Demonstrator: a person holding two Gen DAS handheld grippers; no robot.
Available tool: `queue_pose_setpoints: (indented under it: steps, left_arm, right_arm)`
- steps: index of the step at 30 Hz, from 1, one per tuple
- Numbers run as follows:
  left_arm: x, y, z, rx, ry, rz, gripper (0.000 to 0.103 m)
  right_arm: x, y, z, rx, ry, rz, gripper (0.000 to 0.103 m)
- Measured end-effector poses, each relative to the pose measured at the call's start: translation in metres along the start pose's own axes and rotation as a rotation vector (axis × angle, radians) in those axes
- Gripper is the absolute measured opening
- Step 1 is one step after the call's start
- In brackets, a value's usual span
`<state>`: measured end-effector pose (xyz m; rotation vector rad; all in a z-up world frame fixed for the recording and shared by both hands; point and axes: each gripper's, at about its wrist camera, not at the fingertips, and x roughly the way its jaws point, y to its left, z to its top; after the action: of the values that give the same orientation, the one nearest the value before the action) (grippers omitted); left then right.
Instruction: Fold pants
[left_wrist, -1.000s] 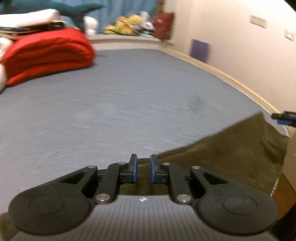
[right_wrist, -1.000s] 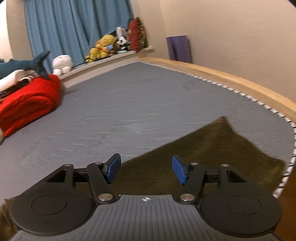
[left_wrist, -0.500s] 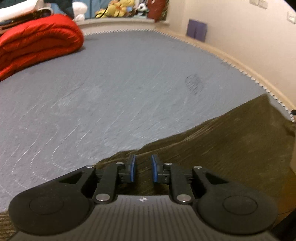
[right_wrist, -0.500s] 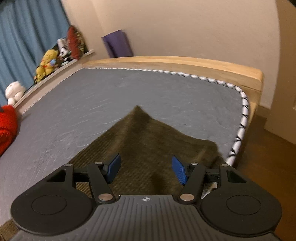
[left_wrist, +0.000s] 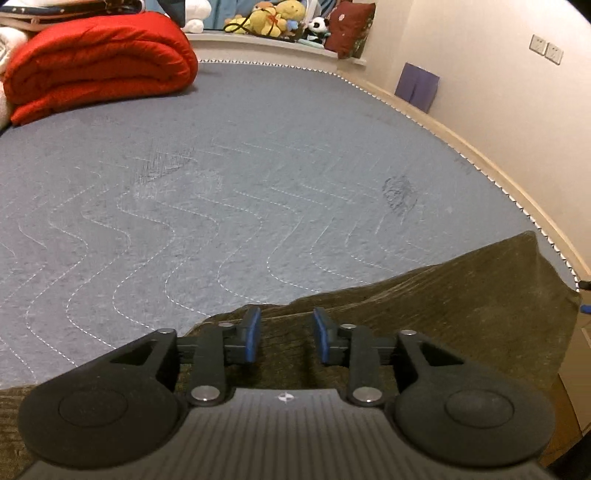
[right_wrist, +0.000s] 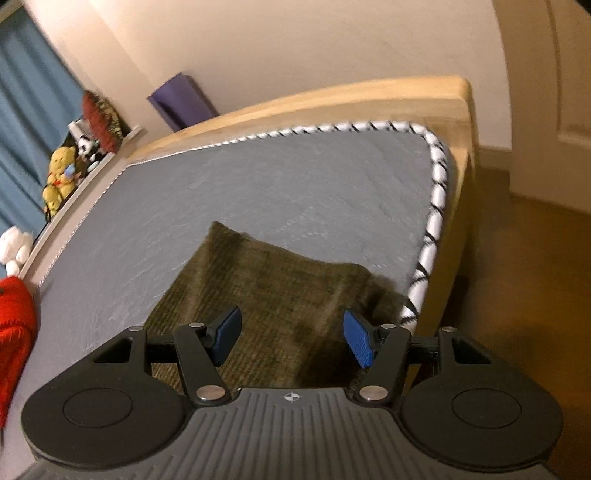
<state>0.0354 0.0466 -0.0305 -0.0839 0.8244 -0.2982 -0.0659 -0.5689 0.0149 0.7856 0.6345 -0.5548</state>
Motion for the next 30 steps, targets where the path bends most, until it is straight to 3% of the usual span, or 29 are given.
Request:
queue_pose_setpoints:
  steps: [2, 10, 16, 24, 25, 27, 28, 30]
  left_arm:
    - [-0.004, -0.003, -0.002, 0.009, 0.005, 0.008, 0.041]
    - [-0.009, -0.001, -0.001, 0.03, 0.007, 0.024, 0.041]
    - [-0.012, -0.002, 0.0, 0.044, 0.004, 0.013, 0.042]
    - [-0.011, -0.004, -0.001, 0.062, 0.01, 0.016, 0.046]
    - [-0.011, -0.004, -0.001, 0.062, 0.009, 0.02, 0.047]
    - [-0.01, -0.002, -0.001, 0.058, 0.009, 0.025, 0.047]
    - [-0.011, -0.001, -0.001, 0.055, 0.009, 0.027, 0.047]
    - [-0.012, 0.001, -0.001, 0.051, 0.007, 0.031, 0.047]
  right_arm:
    - [0.006, -0.011, 0.001, 0.058, 0.025, -0.002, 0.063]
    - [0.028, -0.043, 0.006, 0.26, 0.086, 0.051, 0.063]
    - [0.027, -0.055, 0.0, 0.334, 0.107, 0.059, 0.062]
    - [0.041, -0.053, 0.004, 0.333, 0.115, 0.068, 0.063]
    - [0.041, -0.053, 0.003, 0.341, 0.107, 0.068, 0.059]
    - [0.04, -0.053, 0.003, 0.343, 0.093, 0.048, 0.038]
    - [0.04, -0.054, 0.002, 0.349, 0.089, 0.041, 0.021]
    - [0.039, -0.056, 0.0, 0.38, 0.083, 0.062, 0.017]
